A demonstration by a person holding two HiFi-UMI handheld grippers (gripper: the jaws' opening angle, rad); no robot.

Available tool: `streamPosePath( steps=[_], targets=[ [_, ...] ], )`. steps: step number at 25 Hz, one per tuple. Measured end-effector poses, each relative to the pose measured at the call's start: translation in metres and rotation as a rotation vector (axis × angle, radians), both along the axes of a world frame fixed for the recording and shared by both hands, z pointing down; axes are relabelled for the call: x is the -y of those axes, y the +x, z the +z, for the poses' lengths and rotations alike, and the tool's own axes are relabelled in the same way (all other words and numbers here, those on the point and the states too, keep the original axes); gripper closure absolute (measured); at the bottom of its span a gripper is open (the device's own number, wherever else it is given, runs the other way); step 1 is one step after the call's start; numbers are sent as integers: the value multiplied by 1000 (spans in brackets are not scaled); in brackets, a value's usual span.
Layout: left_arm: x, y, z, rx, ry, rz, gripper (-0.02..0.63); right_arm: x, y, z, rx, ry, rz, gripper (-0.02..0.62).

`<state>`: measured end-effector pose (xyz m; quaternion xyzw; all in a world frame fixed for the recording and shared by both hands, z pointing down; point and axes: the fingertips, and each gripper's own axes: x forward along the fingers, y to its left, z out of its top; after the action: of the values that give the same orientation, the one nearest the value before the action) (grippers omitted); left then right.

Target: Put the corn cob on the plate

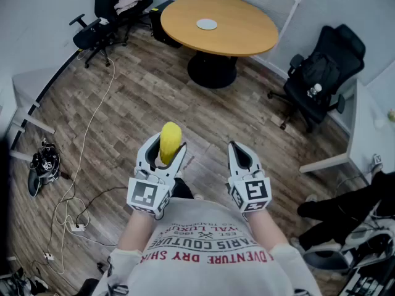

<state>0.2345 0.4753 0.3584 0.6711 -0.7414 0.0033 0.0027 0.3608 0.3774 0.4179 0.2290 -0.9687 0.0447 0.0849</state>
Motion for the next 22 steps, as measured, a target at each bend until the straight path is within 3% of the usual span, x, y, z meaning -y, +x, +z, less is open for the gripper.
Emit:
streamPosePath(
  steps=[8, 15, 22],
  targets=[
    [14, -10, 9, -5, -6, 21, 324, 10, -8, 4, -5, 10, 12, 566],
    [30, -24, 18, -27, -16, 46, 324, 20, -24, 13, 42, -83, 5, 566],
    [58, -71, 27, -53, -23, 74, 324, 47, -69, 21, 14, -87, 36, 566]
  ],
)
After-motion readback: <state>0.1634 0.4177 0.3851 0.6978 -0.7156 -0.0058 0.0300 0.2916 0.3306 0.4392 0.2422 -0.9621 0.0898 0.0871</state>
